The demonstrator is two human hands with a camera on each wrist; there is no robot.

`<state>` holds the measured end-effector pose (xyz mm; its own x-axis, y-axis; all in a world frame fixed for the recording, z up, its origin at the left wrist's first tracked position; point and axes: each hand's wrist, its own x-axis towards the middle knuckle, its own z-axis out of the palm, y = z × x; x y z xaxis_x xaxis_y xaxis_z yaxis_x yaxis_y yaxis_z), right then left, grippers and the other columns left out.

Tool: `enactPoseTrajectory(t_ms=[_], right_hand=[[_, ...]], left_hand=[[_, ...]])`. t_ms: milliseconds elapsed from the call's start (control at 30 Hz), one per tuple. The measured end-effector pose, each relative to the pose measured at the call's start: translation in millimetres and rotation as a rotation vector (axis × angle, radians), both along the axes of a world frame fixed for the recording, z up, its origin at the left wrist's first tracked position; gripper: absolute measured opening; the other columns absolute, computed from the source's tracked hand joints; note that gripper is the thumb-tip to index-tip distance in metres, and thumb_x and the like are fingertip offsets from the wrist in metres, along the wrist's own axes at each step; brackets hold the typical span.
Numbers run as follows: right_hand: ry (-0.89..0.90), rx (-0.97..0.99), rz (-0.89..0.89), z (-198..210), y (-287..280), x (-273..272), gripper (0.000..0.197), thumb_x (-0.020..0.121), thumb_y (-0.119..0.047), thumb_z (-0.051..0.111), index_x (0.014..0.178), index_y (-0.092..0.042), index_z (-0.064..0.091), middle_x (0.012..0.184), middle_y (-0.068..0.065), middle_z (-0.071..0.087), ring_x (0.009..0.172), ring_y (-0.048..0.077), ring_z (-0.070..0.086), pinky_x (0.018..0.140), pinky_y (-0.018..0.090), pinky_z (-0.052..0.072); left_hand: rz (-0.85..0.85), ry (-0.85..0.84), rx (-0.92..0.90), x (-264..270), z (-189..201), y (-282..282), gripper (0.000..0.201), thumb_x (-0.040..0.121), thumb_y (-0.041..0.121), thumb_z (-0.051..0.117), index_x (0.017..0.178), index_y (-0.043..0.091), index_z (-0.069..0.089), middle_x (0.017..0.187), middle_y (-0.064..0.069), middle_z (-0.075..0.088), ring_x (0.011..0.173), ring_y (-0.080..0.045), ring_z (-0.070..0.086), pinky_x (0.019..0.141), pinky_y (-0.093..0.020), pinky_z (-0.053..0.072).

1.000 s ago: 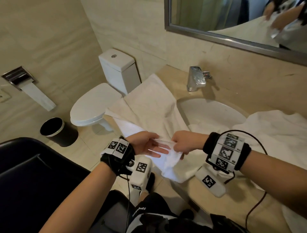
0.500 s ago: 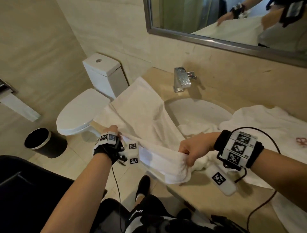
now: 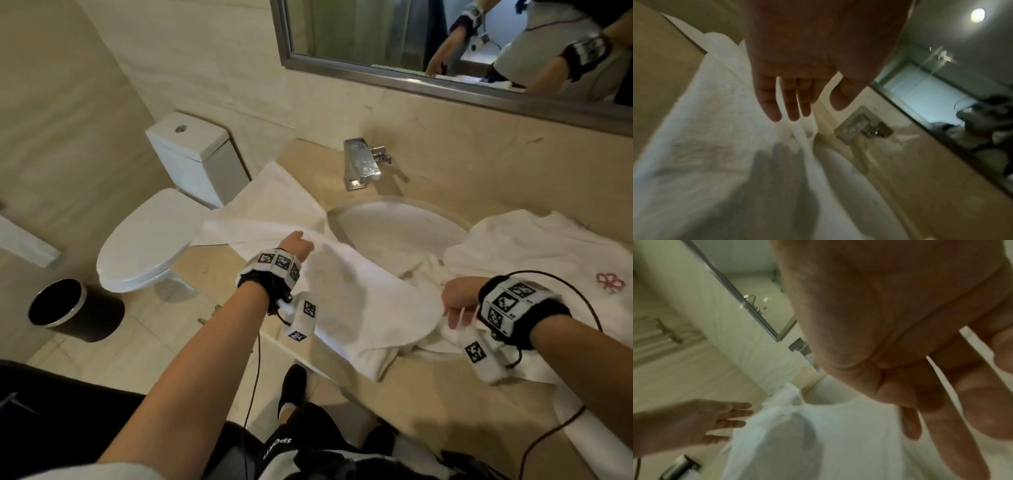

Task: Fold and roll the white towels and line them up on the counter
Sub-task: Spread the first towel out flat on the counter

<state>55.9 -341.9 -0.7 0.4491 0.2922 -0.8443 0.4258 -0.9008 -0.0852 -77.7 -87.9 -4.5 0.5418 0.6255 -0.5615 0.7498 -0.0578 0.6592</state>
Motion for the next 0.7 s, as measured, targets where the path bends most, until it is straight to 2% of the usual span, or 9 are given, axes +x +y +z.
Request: enactPoseTrajectory(t_ms=[33,67,133,200,267,367,533,600,700], right_hand=[[0.010,-0.037,0.007,-2.2,0.8,0.8,0.023,0.097,-0.011,0.041,0.106,0.000,0.059,0.081,0.007,0.063,0.050,0.010,0.049,0.041,0.015,0.040],[0.000,-0.047,0.016,-3.3,4.2,1.4,0.023,0.098,-0.011,0.040,0.108,0.000,0.057,0.088,0.008,0.062,0.051,0.009,0.047,0.040,0.015,0.038],[-0.042,0.005,-0.008,-3.6,12.9,0.0,0.014,0.097,-0.012,0.043,0.097,-0.003,0.053,0.099,0.011,0.064,0.052,0.008,0.047,0.040,0.015,0.037],[-0.019,0.023,-0.005,-3.6,27.8,-2.8,0.019,0.097,-0.015,0.044,0.086,-0.005,0.055,0.105,0.011,0.067,0.053,0.010,0.049,0.041,0.017,0.038],[0.030,0.054,-0.034,-3.8,47.7,-7.7,0.019,0.096,-0.018,0.045,0.083,-0.007,0.054,0.100,0.009,0.067,0.054,0.012,0.051,0.043,0.017,0.037],[0.067,0.117,-0.032,-3.0,81.5,-16.3,0.015,0.093,-0.017,0.048,0.097,-0.005,0.056,0.091,0.005,0.066,0.053,0.012,0.051,0.044,0.018,0.036],[0.131,0.243,0.012,0.7,149.8,-29.2,0.018,0.094,-0.016,0.047,0.099,-0.004,0.059,0.071,-0.003,0.060,0.055,0.012,0.049,0.048,0.021,0.034],[0.120,0.285,0.043,2.1,176.7,-33.9,0.019,0.095,-0.015,0.045,0.098,-0.004,0.060,0.074,-0.001,0.061,0.056,0.012,0.048,0.048,0.022,0.034],[0.094,0.373,0.045,-2.9,217.6,-36.7,0.016,0.091,-0.009,0.045,0.085,-0.004,0.059,0.081,0.009,0.063,0.059,0.017,0.050,0.052,0.024,0.037]], left_hand=[[-0.049,0.047,0.029,-2.2,-6.4,-0.2,0.055,0.093,0.009,0.043,0.145,0.012,0.028,0.141,-0.019,0.042,0.125,-0.034,0.045,0.102,-0.041,0.043],[-0.078,0.070,0.047,-4.4,-12.3,1.6,0.053,0.092,0.008,0.043,0.144,0.011,0.032,0.140,-0.019,0.045,0.124,-0.034,0.047,0.100,-0.040,0.043],[-0.088,0.084,0.058,-10.7,-17.6,4.4,0.049,0.092,0.006,0.044,0.140,0.010,0.039,0.138,-0.017,0.047,0.122,-0.032,0.049,0.097,-0.038,0.044],[-0.089,0.083,0.054,-13.9,-23.9,12.7,0.045,0.092,0.006,0.044,0.137,0.010,0.045,0.136,-0.016,0.049,0.120,-0.031,0.050,0.095,-0.036,0.045],[-0.074,0.084,0.061,-16.5,-25.4,24.0,0.042,0.092,0.006,0.044,0.134,0.009,0.048,0.134,-0.016,0.050,0.120,-0.031,0.050,0.096,-0.035,0.044],[-0.071,0.076,0.079,-20.9,-25.0,41.8,0.040,0.091,0.007,0.045,0.130,0.008,0.051,0.132,-0.015,0.052,0.120,-0.031,0.050,0.096,-0.036,0.044],[-0.051,0.081,0.141,-32.4,-24.4,86.6,0.036,0.089,0.007,0.046,0.124,0.006,0.054,0.127,-0.015,0.056,0.115,-0.030,0.053,0.090,-0.032,0.044],[-0.050,0.099,0.152,-38.3,-25.6,107.3,0.035,0.090,0.007,0.046,0.123,0.005,0.054,0.127,-0.015,0.055,0.117,-0.030,0.052,0.094,-0.033,0.042],[-0.041,0.132,0.160,-47.1,-31.4,143.1,0.033,0.092,0.009,0.045,0.123,0.003,0.053,0.129,-0.017,0.054,0.119,-0.031,0.051,0.098,-0.036,0.042]])
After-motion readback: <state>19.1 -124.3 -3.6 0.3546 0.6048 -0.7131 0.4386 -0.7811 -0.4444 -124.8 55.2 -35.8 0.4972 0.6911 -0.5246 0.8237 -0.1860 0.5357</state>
